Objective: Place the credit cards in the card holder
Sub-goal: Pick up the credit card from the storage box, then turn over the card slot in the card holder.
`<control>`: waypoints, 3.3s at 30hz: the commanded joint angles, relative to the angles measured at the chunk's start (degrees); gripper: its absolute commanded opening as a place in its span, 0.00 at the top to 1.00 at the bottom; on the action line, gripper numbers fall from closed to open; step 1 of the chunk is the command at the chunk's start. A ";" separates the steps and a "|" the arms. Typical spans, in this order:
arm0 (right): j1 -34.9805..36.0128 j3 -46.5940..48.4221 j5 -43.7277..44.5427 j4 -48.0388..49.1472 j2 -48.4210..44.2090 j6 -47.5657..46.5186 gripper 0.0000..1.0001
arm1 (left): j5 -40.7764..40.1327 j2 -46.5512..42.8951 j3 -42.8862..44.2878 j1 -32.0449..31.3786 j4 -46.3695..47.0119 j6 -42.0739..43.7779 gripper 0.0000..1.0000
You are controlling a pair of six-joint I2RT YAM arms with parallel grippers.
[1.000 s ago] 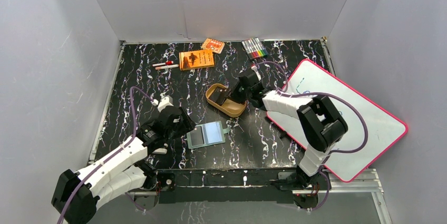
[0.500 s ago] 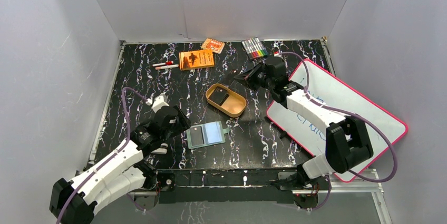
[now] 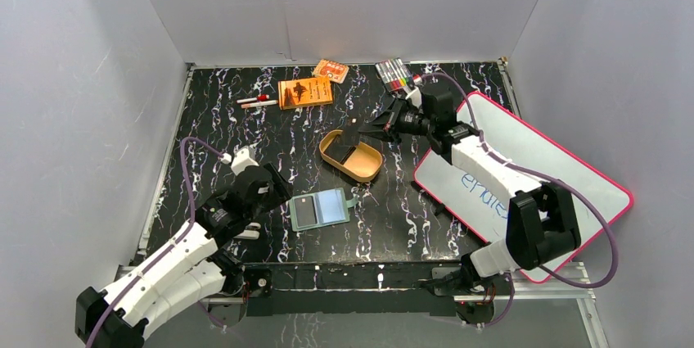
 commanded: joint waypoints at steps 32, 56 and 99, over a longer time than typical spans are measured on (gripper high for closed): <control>11.18 -5.32 -5.61 -14.34 10.27 -38.90 1.00 | 6.78 14.10 -3.31 -0.16 6.24 3.21 0.48; 11.70 -3.59 -7.89 -14.39 16.07 -37.45 1.00 | 7.17 14.65 -4.49 -0.21 7.44 2.24 0.48; 19.59 1.61 -9.75 -6.02 17.59 -32.94 1.00 | 27.74 21.96 -1.91 -0.20 22.82 7.19 0.36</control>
